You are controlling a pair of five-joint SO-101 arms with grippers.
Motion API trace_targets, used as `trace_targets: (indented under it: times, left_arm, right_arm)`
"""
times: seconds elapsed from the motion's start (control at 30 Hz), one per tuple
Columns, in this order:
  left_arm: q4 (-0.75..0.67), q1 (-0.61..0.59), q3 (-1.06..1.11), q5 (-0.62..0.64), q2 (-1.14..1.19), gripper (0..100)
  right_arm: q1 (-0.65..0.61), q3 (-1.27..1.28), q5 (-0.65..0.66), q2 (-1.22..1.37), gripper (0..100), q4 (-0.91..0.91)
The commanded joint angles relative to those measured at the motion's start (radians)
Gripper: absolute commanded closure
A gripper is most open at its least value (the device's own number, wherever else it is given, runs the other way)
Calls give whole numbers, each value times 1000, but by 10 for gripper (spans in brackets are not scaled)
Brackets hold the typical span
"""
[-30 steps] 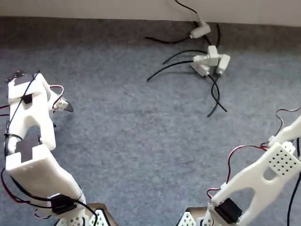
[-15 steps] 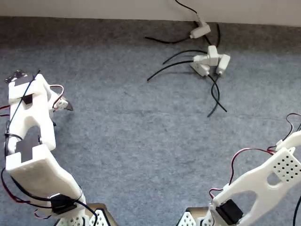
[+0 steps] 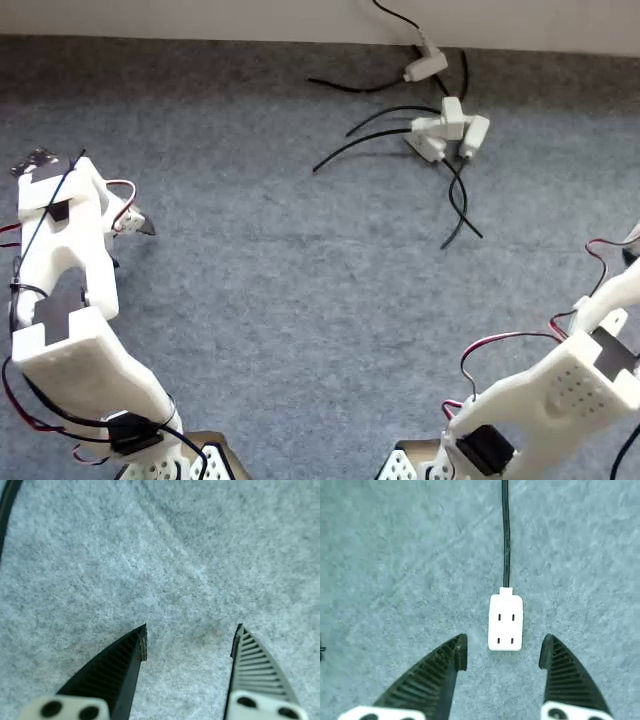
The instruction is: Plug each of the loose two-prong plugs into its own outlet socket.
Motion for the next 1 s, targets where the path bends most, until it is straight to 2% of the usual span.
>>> trace_targets:
  times: [0.0, 0.57, 0.8, 0.97]
  left_arm:
    - [-9, 16, -5, 8, -10, 723]
    - [-9, 16, -4, 8, -10, 723]
    - [-9, 15, -4, 8, -10, 723]
    - [-9, 15, -4, 8, -10, 723]
  right_arm:
    - [44, 166, -6, -61, 769, -124]
    - [28, 450, -2, -59, 769, -386]
    - [5, 476, -2, -59, 769, -403]
    - [33, 478, -2, -58, 769, -441]
